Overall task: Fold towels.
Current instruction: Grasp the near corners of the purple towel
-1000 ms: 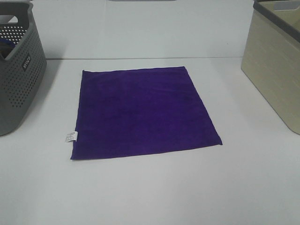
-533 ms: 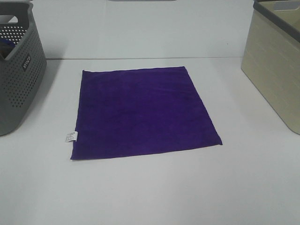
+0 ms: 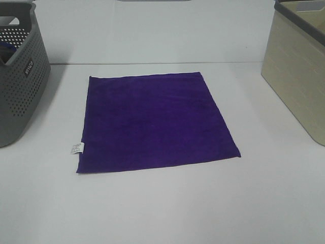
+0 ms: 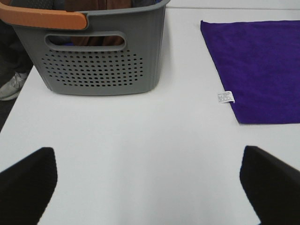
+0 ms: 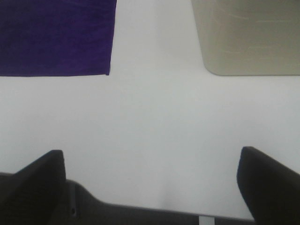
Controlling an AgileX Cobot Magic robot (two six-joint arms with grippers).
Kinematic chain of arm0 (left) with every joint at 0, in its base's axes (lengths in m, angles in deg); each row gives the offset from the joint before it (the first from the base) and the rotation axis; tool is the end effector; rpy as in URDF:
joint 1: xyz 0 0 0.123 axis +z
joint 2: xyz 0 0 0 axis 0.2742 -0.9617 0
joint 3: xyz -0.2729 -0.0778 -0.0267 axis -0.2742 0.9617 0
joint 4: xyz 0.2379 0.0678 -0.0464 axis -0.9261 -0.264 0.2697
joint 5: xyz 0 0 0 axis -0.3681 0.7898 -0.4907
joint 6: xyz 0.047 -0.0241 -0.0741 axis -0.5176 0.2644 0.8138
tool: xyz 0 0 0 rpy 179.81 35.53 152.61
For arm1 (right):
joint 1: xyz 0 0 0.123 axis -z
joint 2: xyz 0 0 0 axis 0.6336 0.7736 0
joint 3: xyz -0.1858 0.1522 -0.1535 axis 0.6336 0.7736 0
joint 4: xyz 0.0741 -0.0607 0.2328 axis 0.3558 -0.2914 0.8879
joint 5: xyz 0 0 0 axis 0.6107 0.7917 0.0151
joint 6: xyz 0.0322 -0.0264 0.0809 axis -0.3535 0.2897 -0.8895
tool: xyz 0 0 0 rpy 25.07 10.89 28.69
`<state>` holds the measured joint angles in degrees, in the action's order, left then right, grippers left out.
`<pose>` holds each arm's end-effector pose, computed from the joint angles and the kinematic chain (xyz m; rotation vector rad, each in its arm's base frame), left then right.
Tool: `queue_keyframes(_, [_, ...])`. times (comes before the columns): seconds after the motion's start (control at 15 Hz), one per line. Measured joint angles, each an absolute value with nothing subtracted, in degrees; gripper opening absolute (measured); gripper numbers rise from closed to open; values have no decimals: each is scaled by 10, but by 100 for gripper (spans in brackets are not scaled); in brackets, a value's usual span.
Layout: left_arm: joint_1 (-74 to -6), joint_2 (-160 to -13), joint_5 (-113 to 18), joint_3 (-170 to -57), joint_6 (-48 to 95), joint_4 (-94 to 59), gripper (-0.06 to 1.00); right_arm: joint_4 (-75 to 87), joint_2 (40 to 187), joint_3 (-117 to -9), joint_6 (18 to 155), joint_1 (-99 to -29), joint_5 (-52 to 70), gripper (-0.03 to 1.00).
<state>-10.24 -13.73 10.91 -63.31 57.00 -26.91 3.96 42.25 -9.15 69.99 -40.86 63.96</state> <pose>-0.0055 -0.0058 0.2800 -0.0823 2.0562 -0.0074 0.0011 0.0083 0.2627 -0.1515 2.1596 0.0774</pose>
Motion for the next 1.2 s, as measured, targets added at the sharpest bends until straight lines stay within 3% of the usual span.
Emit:
queue_keyframes(0.33, [-102,-353,170,-723,570,-251,99,120,680,-143,690,-409,646,96])
queue_keyframes(0.47, [-102,-502,181,-794,568,-236,99,124,849,-216,696,-409,645,96])
queue_keyframes(0.67, [-102,-612,179,-825,544,-199,99,131,969,-271,724,-409,625,96])
queue_keyframes(1.2, [-120,-874,67,-826,412,-28,99,390,1239,-294,976,-409,540,96])
